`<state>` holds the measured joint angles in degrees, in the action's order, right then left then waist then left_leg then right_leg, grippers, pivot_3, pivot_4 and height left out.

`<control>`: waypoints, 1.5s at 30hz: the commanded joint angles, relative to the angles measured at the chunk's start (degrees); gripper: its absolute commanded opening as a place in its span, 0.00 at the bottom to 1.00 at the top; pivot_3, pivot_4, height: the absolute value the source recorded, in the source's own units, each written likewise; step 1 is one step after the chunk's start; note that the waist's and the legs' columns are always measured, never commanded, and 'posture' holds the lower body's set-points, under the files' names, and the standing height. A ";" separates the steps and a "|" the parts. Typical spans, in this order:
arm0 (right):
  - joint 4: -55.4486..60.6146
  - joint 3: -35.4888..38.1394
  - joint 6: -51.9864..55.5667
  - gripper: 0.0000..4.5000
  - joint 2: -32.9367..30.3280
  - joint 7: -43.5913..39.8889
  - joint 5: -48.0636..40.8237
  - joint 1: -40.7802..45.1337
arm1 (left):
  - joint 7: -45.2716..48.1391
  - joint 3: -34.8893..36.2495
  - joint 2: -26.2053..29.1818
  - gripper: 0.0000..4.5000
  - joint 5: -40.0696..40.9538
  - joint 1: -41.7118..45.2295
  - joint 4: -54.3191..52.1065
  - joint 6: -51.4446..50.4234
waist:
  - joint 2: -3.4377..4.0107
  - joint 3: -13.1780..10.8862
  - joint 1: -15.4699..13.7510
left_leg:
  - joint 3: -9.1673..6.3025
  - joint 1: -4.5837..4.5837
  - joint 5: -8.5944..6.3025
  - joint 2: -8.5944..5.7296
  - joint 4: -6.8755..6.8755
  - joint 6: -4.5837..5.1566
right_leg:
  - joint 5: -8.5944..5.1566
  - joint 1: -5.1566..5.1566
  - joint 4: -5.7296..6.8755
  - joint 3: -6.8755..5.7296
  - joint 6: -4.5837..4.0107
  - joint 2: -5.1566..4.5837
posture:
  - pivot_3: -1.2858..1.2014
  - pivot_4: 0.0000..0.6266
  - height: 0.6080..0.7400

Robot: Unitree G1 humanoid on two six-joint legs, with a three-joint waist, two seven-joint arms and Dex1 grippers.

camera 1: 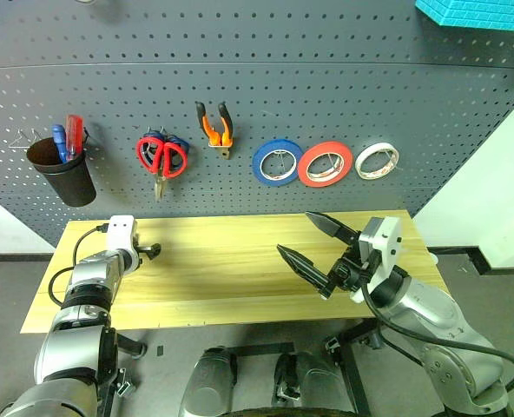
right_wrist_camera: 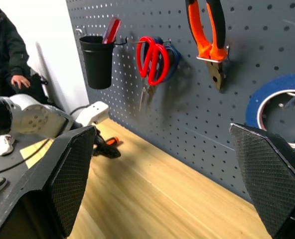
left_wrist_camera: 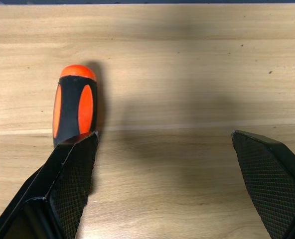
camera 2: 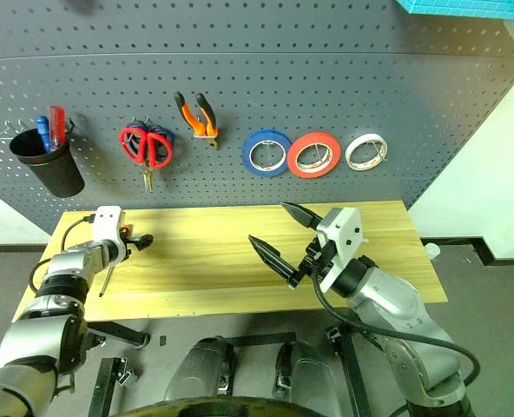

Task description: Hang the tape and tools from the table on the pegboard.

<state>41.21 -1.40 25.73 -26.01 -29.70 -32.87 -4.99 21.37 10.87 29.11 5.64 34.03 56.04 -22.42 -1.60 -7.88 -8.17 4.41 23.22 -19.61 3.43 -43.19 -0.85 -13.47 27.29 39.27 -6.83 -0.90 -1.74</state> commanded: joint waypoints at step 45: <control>11.65 10.38 7.77 1.00 -10.20 2.13 -13.53 -9.09 | -2.17 2.58 1.73 0.43 2.15 -4.16 0.87 3.72 | 0.31 -4.09 1.51 | 0.04 0.06 -0.01 0.01 0.20 -0.01 | -0.02 0.11 -0.19 0.02 0.04 -0.16 | 0.58 0.36 0.51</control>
<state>49.92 7.60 33.89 -35.52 -27.58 -45.34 -13.99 19.44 12.92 30.90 7.57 30.76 57.52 -18.27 -1.30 -11.97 -6.66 4.45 23.28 -19.62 3.44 -42.97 -0.86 -13.49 27.41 39.06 -6.81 -0.85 -1.91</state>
